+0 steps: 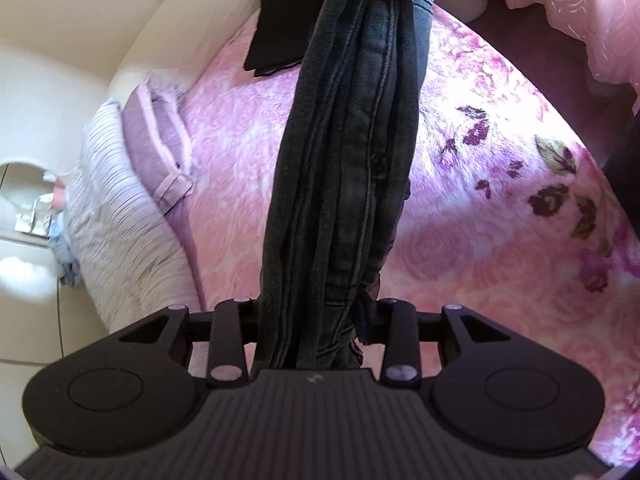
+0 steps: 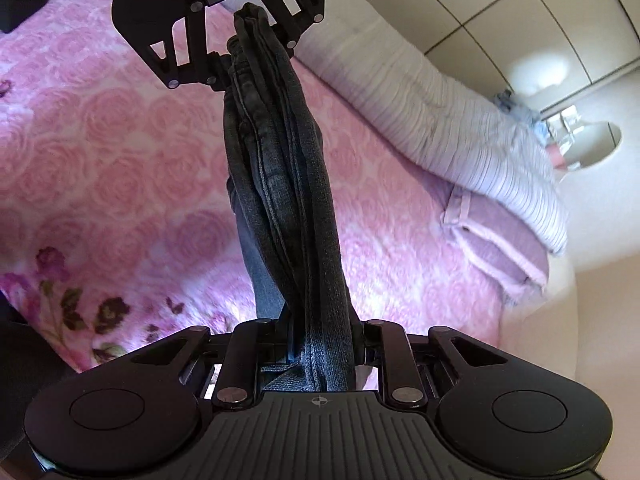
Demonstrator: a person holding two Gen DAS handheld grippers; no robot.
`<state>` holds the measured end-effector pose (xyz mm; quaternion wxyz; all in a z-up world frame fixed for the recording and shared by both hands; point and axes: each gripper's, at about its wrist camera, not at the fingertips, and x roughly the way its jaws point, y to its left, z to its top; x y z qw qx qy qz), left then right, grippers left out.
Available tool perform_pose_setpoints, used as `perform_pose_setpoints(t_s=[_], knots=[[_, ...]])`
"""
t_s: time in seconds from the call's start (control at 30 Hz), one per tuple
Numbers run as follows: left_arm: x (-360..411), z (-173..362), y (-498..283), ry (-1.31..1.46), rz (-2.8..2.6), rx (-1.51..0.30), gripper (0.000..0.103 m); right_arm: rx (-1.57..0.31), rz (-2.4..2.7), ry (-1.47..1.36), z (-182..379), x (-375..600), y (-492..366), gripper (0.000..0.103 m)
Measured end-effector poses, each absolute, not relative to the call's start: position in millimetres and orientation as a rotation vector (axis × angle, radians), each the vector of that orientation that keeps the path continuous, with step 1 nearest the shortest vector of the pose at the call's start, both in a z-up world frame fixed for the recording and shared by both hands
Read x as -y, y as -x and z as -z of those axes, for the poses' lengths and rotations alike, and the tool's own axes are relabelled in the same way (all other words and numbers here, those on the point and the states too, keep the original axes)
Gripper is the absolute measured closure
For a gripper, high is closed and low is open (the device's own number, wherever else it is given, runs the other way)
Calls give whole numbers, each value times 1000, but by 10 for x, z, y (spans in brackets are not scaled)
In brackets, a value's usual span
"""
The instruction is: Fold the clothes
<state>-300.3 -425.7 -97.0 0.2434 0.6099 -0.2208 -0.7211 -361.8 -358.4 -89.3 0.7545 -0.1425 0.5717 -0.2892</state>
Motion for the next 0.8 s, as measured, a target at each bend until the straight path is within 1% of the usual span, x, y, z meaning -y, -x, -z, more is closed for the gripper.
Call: perform_pose_setpoints(t_s=[0.37,0.8], knots=[[3793,773,2786,-1655,1934,652,70,-1239,621,358,722,3051,3430,83],[3620,815,2905,-1616,1997,685,70,-1292,662,348,706,2845,3530,83]])
